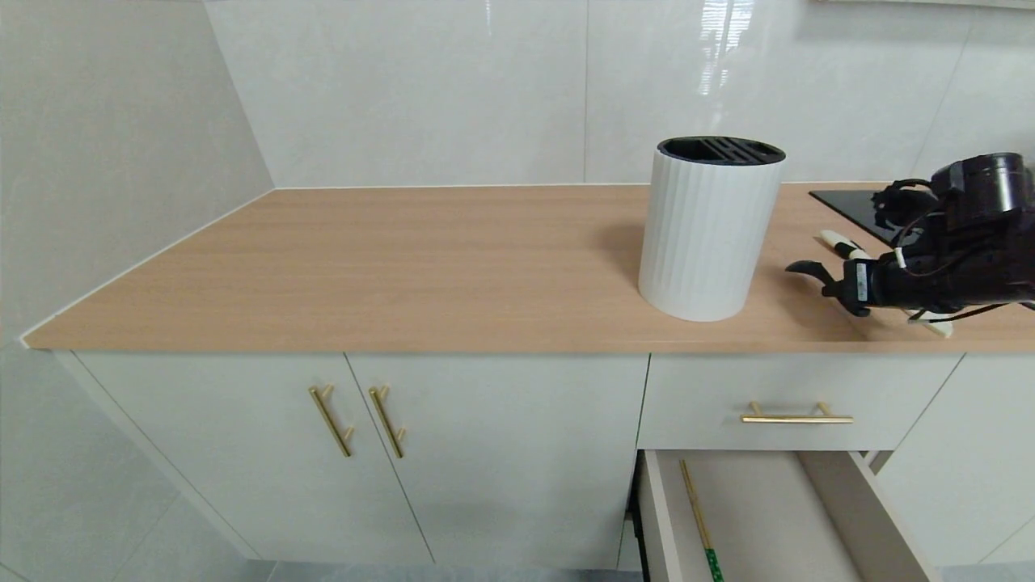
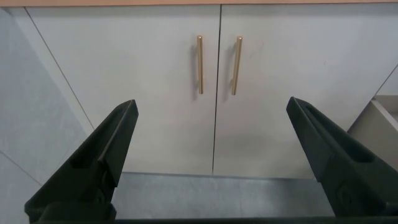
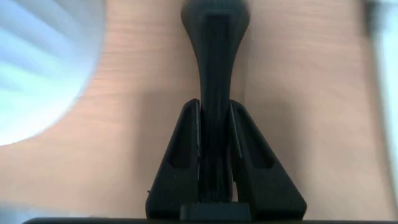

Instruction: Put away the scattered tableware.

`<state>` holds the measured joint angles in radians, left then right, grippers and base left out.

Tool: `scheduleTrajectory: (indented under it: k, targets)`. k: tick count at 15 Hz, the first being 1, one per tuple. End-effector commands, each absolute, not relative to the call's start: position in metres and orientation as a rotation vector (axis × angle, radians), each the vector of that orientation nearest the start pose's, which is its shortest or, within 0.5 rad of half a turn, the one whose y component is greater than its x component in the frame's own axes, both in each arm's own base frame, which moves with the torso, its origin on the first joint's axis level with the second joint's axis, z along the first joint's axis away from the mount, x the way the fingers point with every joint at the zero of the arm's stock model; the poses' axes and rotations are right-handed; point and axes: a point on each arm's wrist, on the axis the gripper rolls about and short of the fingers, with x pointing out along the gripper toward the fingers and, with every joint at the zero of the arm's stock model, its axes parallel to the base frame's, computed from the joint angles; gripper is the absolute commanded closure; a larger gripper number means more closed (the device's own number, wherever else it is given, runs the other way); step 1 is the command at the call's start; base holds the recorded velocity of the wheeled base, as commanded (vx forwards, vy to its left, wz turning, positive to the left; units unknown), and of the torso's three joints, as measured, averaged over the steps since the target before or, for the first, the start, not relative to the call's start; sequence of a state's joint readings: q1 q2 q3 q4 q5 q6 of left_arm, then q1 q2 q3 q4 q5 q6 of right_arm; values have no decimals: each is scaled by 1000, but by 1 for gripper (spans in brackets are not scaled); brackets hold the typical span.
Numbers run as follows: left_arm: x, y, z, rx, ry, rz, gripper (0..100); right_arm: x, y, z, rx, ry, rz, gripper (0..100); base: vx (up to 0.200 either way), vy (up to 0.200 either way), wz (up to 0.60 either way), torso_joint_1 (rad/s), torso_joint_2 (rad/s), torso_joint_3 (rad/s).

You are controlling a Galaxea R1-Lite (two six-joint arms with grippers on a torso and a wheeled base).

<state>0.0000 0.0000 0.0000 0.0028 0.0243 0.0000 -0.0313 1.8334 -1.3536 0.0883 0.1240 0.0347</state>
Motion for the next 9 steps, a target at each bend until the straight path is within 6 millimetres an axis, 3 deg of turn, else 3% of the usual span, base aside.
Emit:
scheduleTrajectory:
  k: [1, 5, 7, 9]
  targets:
    - [-23, 1, 75, 0, 5, 25, 0, 294, -8, 253, 92, 499, 8, 100, 0, 0, 0, 0, 0, 0]
    - [-23, 1, 75, 0, 5, 25, 0, 225, -7, 254, 102, 478, -11, 100, 0, 0, 0, 0, 0, 0]
    - [-23, 1, 75, 0, 5, 23, 0, 202, -6, 245, 118, 489, -17, 100, 0, 0, 0, 0, 0, 0]
    - [-23, 1, 75, 0, 5, 25, 0, 193, -6, 236, 121, 513, -25, 100, 0, 0, 0, 0, 0, 0]
